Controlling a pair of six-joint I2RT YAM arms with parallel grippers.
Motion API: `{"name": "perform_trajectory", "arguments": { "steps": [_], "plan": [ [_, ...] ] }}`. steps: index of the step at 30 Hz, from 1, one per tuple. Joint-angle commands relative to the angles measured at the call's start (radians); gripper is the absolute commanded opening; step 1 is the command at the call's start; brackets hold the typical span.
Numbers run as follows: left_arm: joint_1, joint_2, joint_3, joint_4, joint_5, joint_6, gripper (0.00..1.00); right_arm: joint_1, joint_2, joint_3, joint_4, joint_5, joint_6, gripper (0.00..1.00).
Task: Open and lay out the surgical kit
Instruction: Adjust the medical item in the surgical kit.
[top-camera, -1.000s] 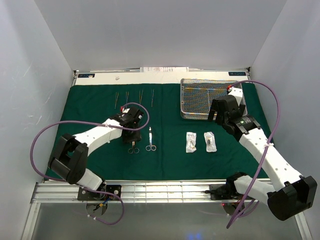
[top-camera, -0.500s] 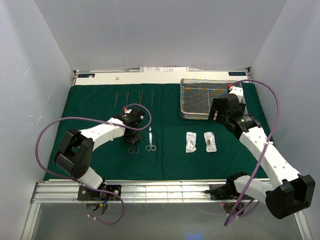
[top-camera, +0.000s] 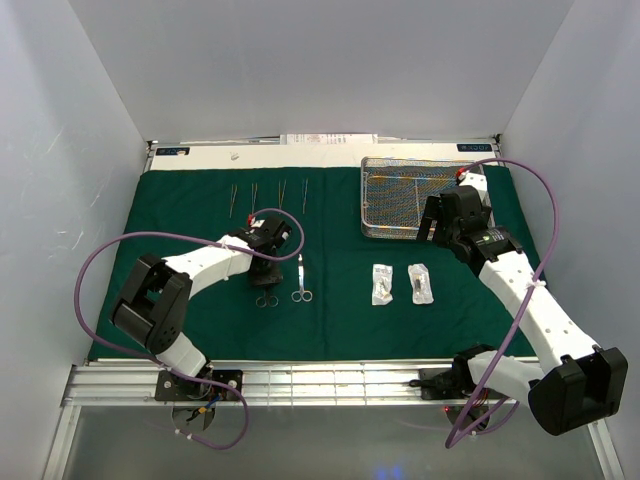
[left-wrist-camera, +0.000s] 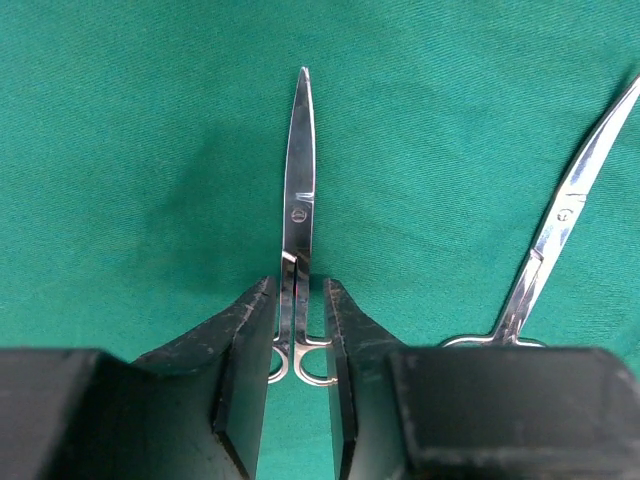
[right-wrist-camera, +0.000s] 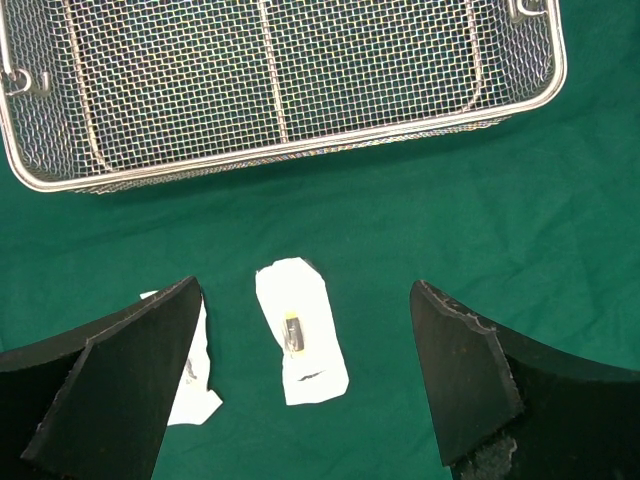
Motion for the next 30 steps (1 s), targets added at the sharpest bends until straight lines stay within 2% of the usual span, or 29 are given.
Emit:
{"name": "perform_trajectory", "arguments": {
  "steps": [1,18,25,30],
  "plan": [
    [-0.004,-0.006,0.012,0.015,-0.023,0.008,0.36,-0.009,-0.001,-0.005,0.043,-0.012,-0.009,0.90],
    [-0.004,0.004,-0.003,0.014,-0.034,0.029,0.24,-0.026,-0.009,-0.012,0.048,-0.033,-0.009,0.90],
    [-0.004,0.001,0.003,-0.001,-0.051,0.032,0.35,-0.029,-0.009,-0.012,0.049,-0.039,-0.009,0.90],
    [-0.004,0.003,0.003,-0.003,-0.061,0.035,0.36,-0.032,-0.007,-0.015,0.052,-0.045,-0.010,0.90]
  ]
}}
